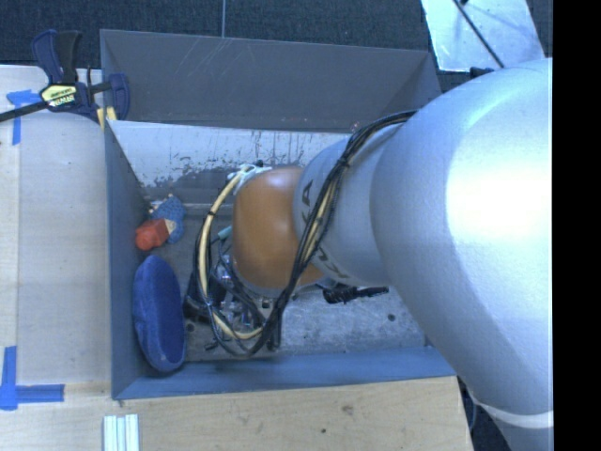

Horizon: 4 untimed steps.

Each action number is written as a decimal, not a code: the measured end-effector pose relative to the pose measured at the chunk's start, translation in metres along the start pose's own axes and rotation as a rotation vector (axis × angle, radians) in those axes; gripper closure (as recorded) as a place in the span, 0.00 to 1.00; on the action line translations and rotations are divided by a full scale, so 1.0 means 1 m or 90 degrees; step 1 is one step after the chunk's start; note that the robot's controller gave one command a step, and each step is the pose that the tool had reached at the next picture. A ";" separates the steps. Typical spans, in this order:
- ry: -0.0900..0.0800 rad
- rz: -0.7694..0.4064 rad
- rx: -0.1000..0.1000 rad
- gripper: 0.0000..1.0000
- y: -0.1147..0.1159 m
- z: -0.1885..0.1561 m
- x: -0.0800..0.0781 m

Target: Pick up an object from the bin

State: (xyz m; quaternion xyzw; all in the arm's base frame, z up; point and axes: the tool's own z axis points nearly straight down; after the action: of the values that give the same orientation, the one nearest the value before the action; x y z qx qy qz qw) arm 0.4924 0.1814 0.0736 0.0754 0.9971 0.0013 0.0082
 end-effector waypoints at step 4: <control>0.018 0.045 0.001 1.00 -0.001 0.002 -0.016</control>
Offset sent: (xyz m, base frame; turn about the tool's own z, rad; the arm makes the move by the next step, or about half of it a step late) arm -0.0020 0.0051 -0.0036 0.0791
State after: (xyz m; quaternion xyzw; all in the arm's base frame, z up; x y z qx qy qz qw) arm 0.5085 0.1784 0.0715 0.1108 0.9938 0.0017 -0.0057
